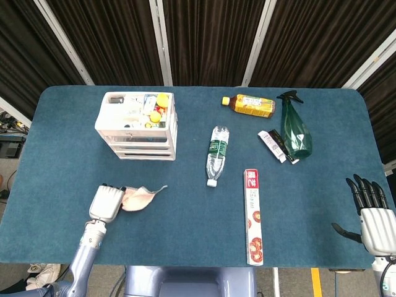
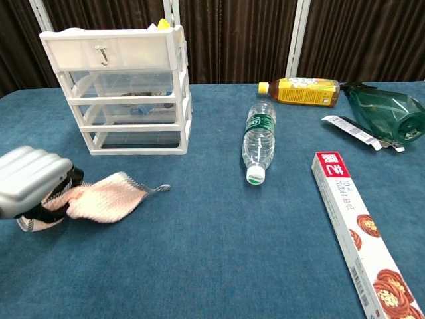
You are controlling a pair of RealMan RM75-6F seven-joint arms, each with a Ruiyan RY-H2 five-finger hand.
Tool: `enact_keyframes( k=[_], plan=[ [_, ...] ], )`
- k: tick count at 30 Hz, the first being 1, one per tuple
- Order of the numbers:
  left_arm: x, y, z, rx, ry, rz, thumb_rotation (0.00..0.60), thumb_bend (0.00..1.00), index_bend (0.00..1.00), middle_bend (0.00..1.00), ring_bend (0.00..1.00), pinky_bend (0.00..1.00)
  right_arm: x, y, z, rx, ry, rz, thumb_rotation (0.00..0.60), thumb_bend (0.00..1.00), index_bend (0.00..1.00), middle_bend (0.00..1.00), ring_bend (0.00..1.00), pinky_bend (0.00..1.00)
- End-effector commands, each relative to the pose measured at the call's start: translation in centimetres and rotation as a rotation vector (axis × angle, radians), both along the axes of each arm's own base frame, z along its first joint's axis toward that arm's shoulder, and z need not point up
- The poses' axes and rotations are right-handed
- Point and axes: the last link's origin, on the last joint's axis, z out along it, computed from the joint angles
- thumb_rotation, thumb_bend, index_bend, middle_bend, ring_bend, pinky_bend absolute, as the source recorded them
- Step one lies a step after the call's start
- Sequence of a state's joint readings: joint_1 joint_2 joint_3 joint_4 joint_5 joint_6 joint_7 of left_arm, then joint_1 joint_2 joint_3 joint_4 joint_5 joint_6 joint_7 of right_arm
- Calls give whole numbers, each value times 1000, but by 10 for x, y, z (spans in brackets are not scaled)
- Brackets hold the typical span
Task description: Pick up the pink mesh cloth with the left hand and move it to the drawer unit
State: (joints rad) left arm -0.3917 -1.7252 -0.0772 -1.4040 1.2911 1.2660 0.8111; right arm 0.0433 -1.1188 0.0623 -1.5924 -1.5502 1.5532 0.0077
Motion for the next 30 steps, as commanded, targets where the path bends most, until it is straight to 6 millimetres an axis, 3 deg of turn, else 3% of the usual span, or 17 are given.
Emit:
enact_keyframes(
  k=[1, 9, 16, 30],
  plan=[
    [11, 4, 16, 80, -107, -12, 600, 713, 916, 749, 694, 629, 0, 0, 0, 1, 0, 0, 600, 0, 0, 0, 0, 0],
    [43, 14, 66, 221, -389, 59, 600, 745, 937, 807, 753, 693, 1, 1, -1, 0, 4, 3, 600, 0, 0, 0, 0, 0],
    [64, 1, 104, 336, -333, -2, 600, 755, 958, 820, 792, 727, 0, 0, -1, 1, 4, 1, 600, 0, 0, 0, 0, 0],
    [81, -3, 133, 398, -327, -38, 600, 756, 964, 830, 799, 735, 1, 0, -1, -2, 8, 1, 600, 0, 0, 0, 0, 0]
  ],
)
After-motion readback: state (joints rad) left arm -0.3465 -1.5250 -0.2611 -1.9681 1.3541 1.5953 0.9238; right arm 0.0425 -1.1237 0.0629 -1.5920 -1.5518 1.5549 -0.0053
